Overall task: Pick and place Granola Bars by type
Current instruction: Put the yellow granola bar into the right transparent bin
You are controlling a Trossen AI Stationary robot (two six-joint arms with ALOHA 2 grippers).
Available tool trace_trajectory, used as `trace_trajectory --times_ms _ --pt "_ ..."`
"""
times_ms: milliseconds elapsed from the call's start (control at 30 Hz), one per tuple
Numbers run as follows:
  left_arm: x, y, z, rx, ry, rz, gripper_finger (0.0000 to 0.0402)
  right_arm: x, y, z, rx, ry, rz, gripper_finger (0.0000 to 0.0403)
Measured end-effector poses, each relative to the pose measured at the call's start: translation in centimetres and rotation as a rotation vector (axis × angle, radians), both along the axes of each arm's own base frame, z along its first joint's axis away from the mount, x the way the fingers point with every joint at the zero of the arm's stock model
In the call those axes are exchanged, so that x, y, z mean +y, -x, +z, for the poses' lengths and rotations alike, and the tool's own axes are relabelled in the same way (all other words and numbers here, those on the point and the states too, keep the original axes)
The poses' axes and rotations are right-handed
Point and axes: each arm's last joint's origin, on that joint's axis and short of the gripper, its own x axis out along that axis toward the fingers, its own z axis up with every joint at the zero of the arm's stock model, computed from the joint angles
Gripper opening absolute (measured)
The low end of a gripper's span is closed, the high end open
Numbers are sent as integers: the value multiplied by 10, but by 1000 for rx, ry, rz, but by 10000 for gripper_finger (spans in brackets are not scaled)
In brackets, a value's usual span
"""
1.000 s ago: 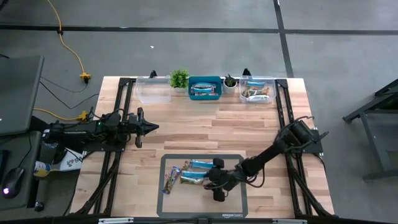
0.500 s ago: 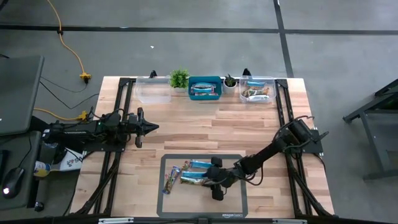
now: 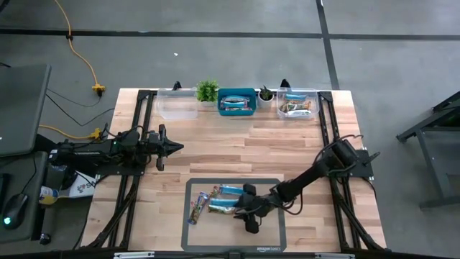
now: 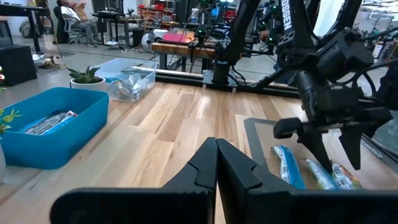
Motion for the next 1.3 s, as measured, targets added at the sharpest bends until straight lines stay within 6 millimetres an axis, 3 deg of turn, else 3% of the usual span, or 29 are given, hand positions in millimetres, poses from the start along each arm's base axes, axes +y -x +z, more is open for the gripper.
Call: trace_trajectory --times_ms 600,1100,1300 --pt "0 0 0 0 0 0 1 15 -34 -14 -34 18 -75 179" --pt "0 0 0 0 0 0 1 16 -33 -14 -18 -24 -73 47" --pt "0 0 0 0 0 -1 1 17 -33 -12 -29 -38 -62 31"
